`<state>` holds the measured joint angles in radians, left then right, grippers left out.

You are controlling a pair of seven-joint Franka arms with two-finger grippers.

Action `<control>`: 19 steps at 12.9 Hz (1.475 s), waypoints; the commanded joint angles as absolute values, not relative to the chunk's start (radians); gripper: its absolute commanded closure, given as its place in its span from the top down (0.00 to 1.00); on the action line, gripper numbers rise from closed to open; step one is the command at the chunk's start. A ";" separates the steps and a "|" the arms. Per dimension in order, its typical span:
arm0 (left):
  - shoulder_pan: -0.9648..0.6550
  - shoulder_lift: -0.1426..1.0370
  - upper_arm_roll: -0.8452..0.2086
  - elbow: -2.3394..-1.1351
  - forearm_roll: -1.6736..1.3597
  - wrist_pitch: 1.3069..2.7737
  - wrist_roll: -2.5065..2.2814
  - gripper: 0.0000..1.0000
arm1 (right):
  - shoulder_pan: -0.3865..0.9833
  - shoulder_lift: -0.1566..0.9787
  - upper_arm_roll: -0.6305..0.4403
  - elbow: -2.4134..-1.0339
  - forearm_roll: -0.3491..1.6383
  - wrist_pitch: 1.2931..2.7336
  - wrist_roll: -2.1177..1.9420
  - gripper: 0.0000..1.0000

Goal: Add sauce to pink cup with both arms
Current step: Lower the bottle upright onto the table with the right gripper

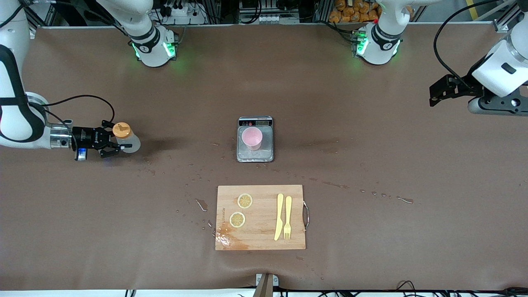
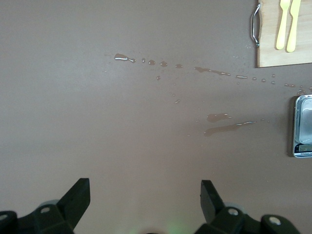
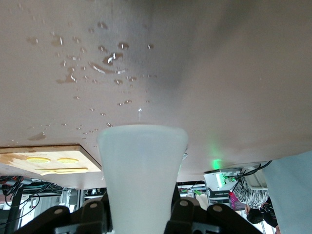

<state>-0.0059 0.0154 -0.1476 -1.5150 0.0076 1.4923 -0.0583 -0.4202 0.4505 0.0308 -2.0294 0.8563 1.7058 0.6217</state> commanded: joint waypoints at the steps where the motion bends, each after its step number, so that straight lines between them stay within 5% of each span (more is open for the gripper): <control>1: -0.003 0.023 -0.152 -1.496 0.014 1.488 -0.058 1.00 | -0.510 0.521 0.051 -1.987 0.881 1.664 0.524 0.00; 4: -0.003 0.023 -0.152 -1.496 0.014 1.488 -0.058 1.00 | -0.598 0.636 0.049 -1.892 0.881 1.547 0.456 0.00; 14: -0.003 0.023 -0.152 -1.494 0.014 1.489 -0.058 1.00 | -0.630 0.724 0.048 -1.890 0.879 1.563 0.357 0.05; 16: -0.003 0.023 -0.150 -1.494 0.014 1.489 -0.058 1.00 | -0.620 0.726 0.048 -1.887 0.879 1.575 0.380 0.67; 19: -0.003 0.023 -0.150 -1.494 0.014 1.491 -0.057 1.00 | -0.614 0.727 0.048 -1.884 0.877 1.595 0.405 0.89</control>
